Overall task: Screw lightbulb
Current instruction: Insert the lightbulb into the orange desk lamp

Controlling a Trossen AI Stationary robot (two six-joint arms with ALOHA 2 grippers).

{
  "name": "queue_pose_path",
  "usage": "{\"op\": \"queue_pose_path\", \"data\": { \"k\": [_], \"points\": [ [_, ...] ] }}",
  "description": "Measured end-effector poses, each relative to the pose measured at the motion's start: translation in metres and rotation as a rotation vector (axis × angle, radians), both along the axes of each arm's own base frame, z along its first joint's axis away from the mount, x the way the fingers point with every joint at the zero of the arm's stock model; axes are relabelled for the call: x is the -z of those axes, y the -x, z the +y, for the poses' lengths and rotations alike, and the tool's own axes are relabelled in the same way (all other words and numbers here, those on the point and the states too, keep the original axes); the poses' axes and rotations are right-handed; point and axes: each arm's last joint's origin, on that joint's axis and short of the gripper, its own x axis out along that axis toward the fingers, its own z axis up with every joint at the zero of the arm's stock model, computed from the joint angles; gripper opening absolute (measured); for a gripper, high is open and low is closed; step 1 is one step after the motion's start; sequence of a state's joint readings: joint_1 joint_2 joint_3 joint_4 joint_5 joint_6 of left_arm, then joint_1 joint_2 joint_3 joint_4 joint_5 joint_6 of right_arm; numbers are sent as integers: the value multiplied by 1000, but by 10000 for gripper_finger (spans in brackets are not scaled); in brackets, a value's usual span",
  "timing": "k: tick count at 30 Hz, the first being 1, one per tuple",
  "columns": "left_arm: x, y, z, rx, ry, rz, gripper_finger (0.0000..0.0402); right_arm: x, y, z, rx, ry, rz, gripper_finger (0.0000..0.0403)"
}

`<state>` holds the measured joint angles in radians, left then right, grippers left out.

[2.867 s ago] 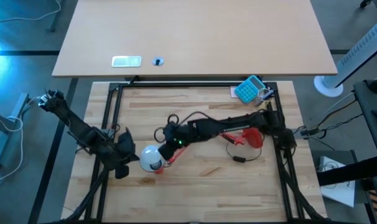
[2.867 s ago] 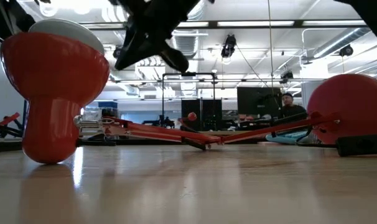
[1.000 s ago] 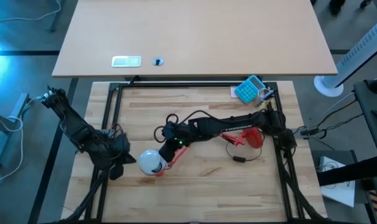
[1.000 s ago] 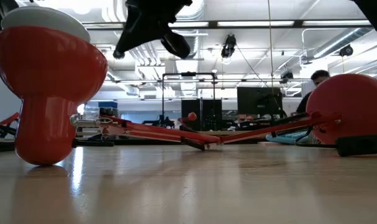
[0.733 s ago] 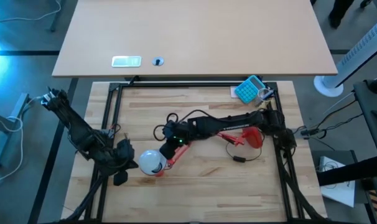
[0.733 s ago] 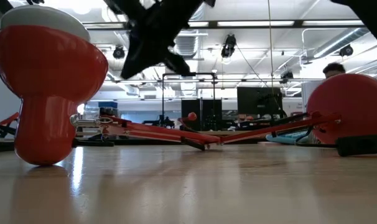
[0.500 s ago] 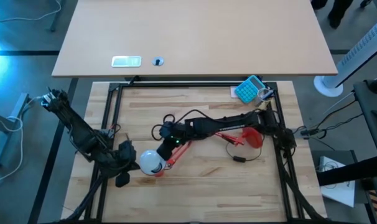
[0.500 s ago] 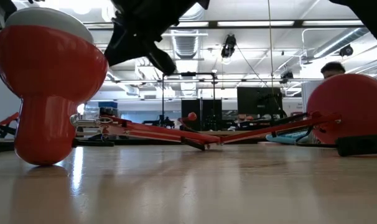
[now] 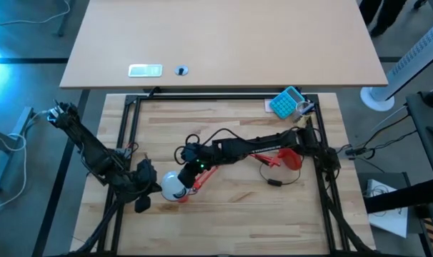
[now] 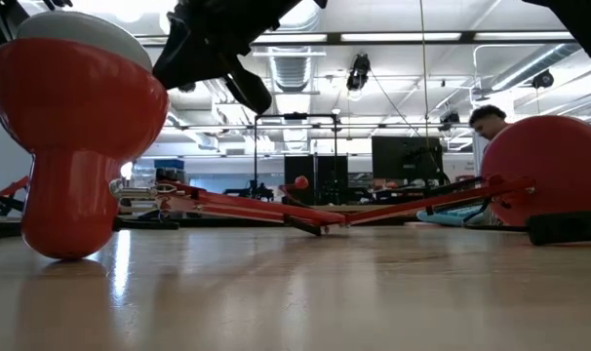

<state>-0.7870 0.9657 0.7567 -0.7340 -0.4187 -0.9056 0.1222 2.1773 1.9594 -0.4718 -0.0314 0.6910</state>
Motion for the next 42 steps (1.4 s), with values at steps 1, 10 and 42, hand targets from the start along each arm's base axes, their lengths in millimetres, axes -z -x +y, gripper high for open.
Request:
{"op": "queue_pose_path", "data": {
  "k": [1, 10, 42],
  "points": [
    [0, 0, 0, 2, -3, -1, 0, 0, 0, 2, 0, -3, 3, 0],
    [1, -7, 11, -44, -27, 16, 0, 3, 7, 11, 7, -15, 71, 0],
    [-25, 27, 35, -14, 170, -36, 0, -10, 10, -1, 8, -16, 91, 0]
  ]
}}
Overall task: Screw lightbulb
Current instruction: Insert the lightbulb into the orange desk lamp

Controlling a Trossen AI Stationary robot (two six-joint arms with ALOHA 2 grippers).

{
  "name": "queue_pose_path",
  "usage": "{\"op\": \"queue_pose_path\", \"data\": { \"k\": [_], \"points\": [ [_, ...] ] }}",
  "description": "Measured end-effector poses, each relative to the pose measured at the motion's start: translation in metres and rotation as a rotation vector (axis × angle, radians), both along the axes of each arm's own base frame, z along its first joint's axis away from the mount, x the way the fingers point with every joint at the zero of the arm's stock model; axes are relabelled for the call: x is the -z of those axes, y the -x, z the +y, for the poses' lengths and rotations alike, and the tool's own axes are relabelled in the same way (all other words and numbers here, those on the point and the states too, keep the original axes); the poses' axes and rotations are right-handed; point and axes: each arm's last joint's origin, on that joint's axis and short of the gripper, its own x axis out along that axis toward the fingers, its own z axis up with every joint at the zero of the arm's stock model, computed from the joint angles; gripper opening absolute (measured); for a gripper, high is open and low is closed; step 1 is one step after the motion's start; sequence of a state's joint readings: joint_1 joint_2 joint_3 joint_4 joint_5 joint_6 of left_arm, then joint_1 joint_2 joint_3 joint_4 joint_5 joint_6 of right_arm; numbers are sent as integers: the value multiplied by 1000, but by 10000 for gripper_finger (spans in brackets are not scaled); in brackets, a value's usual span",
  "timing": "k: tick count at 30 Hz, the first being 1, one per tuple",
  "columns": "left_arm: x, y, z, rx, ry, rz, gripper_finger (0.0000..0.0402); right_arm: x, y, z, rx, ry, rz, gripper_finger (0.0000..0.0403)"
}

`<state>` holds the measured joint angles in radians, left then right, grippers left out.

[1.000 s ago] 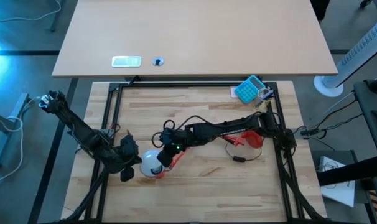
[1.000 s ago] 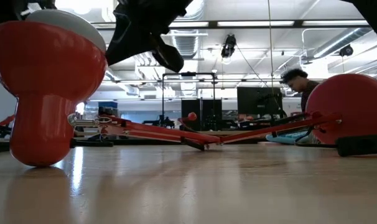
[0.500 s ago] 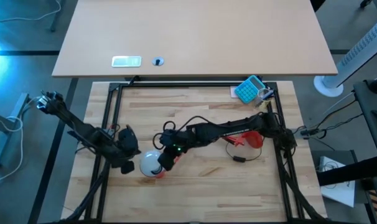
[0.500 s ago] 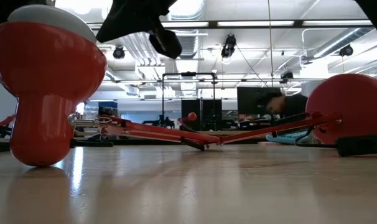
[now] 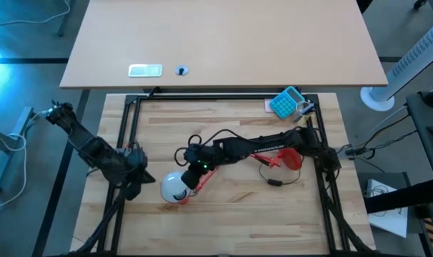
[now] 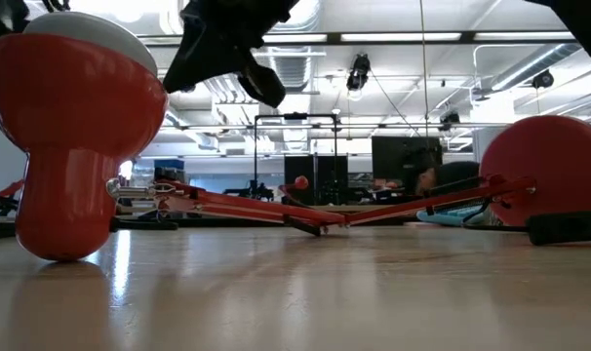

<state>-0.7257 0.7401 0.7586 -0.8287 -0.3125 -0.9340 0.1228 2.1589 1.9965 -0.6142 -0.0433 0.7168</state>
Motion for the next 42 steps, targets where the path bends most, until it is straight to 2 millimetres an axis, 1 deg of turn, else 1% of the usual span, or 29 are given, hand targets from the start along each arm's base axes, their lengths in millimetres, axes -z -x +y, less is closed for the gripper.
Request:
{"op": "queue_pose_path", "data": {
  "k": [4, 9, 15, 21, 24, 27, 35, 42],
  "points": [
    [3, -10, -17, 74, 53, 16, 0, 4, -3, -2, 4, 2, -9, 0],
    [9, -25, -36, 99, 62, 5, 0, 8, -6, -2, 10, 8, -11, 0],
    [19, -33, -44, 82, 17, 30, 0, 9, -8, -1, 11, 9, -25, 0],
    [22, -36, -47, 79, 8, 36, 0, 9, -8, -1, 11, 16, -29, 0],
    [23, -37, -46, 77, -10, 37, 0, 9, -8, -1, 10, 15, -29, 0],
    [24, -36, -40, 51, -49, 60, 0, 9, -7, 3, -6, 5, -23, 0],
    [27, -34, -21, 10, -140, 73, 0, 4, 0, 25, -40, -29, 24, 0],
    [40, -34, -7, -32, -180, 89, 0, 4, 5, 44, -46, -61, 47, 0]
  ]
}}
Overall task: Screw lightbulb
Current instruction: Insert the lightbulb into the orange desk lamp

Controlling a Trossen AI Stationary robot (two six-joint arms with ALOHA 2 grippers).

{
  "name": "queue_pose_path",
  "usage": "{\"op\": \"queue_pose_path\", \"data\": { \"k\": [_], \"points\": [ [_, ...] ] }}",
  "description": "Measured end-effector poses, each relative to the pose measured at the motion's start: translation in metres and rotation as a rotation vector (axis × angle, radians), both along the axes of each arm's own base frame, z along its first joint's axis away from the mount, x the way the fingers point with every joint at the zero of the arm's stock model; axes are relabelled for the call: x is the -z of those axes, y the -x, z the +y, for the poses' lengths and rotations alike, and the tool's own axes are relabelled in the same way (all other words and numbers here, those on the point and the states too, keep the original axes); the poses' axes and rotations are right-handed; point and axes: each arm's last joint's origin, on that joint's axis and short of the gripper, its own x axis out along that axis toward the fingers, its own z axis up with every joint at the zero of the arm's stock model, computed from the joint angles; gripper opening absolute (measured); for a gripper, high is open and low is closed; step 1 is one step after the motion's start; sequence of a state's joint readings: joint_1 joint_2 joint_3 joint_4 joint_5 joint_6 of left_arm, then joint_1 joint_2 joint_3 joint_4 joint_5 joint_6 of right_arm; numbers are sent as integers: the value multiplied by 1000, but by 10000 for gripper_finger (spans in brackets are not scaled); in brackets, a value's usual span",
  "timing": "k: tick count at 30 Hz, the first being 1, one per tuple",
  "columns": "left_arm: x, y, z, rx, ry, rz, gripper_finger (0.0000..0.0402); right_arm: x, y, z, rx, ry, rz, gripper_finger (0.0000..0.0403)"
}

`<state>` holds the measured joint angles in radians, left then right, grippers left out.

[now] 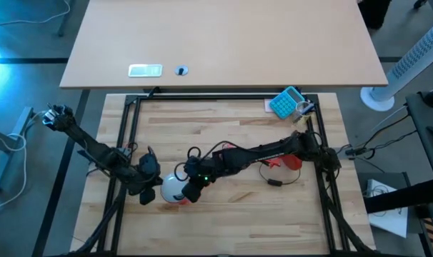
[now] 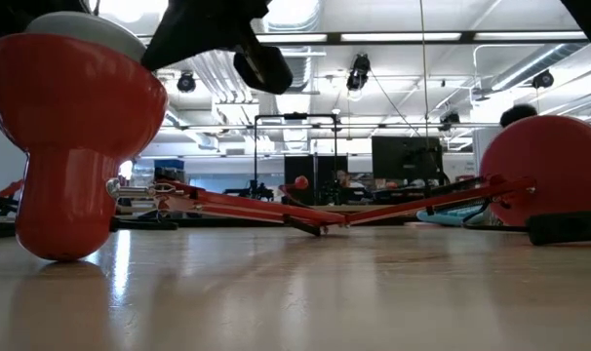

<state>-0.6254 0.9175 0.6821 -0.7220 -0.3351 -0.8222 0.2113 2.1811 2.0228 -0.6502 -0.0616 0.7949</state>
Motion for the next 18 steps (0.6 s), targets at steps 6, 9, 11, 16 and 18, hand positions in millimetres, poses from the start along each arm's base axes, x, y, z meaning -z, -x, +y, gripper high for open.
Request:
{"op": "queue_pose_path", "data": {
  "k": [6, 9, 11, 16, 18],
  "points": [
    [0, 5, 7, 5, -31, 55, 0, 0, 4, 9, -14, -17, 22, 0],
    [-12, 11, 8, -3, 6, 82, 0, 1, 6, 4, -5, -8, 57, 0],
    [-22, 15, 6, -2, 43, 77, 0, 1, 6, -2, 4, -1, 73, 0],
    [-39, 19, -5, 11, 126, 40, 0, 1, 2, -22, 45, 54, 57, 0],
    [-38, 19, -12, 25, 145, 45, 0, 1, 1, -30, 70, 83, 52, 0]
  ]
}}
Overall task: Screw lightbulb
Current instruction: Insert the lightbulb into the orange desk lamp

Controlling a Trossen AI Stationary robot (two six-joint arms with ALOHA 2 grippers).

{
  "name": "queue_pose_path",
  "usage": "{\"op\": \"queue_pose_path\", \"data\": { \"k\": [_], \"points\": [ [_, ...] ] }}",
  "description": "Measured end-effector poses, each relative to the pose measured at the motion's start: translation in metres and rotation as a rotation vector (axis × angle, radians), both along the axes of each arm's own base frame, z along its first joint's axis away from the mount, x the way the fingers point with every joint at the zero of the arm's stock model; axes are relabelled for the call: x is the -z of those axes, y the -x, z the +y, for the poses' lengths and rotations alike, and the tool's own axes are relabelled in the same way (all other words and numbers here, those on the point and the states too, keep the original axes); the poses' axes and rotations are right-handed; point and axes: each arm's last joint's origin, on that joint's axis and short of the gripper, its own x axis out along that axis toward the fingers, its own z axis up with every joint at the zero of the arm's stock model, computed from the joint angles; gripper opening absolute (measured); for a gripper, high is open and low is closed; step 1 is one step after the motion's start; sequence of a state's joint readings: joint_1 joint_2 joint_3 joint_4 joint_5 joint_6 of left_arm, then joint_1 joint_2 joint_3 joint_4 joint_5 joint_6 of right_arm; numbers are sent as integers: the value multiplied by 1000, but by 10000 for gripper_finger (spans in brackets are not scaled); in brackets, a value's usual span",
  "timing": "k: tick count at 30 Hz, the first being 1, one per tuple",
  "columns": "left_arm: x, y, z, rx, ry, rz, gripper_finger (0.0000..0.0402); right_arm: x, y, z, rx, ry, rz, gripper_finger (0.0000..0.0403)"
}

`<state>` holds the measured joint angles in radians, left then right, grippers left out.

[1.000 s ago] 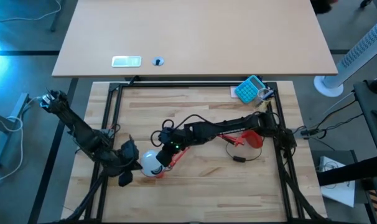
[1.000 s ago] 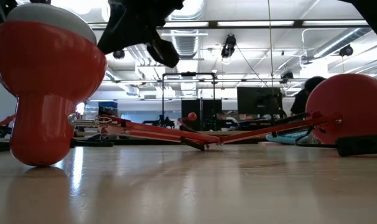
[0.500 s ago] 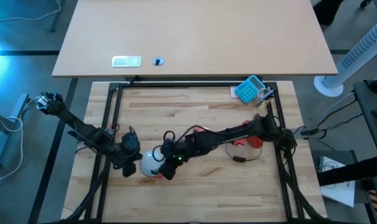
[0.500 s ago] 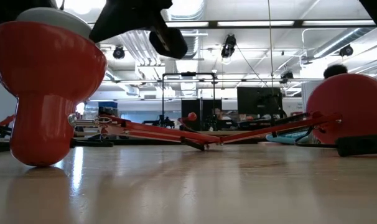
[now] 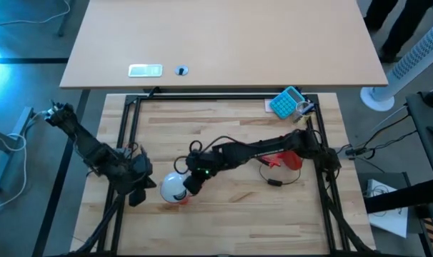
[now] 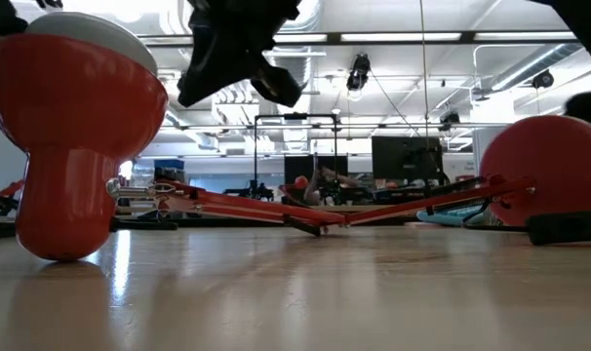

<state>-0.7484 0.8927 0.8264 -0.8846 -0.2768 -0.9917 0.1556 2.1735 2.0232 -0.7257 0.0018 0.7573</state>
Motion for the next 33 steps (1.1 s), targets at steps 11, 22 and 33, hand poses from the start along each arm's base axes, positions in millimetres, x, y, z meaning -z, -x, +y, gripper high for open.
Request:
{"op": "queue_pose_path", "data": {
  "k": [11, 22, 33],
  "points": [
    [17, -21, -30, -12, -20, -63, 0, 1, -11, -6, 44, 24, -93, 0],
    [29, -29, -12, -24, -131, -56, 0, 3, -7, 17, 45, -18, -72, 0],
    [28, -15, 11, -25, -252, 35, 0, -10, 13, 28, 126, -32, 98, 0]
  ]
}}
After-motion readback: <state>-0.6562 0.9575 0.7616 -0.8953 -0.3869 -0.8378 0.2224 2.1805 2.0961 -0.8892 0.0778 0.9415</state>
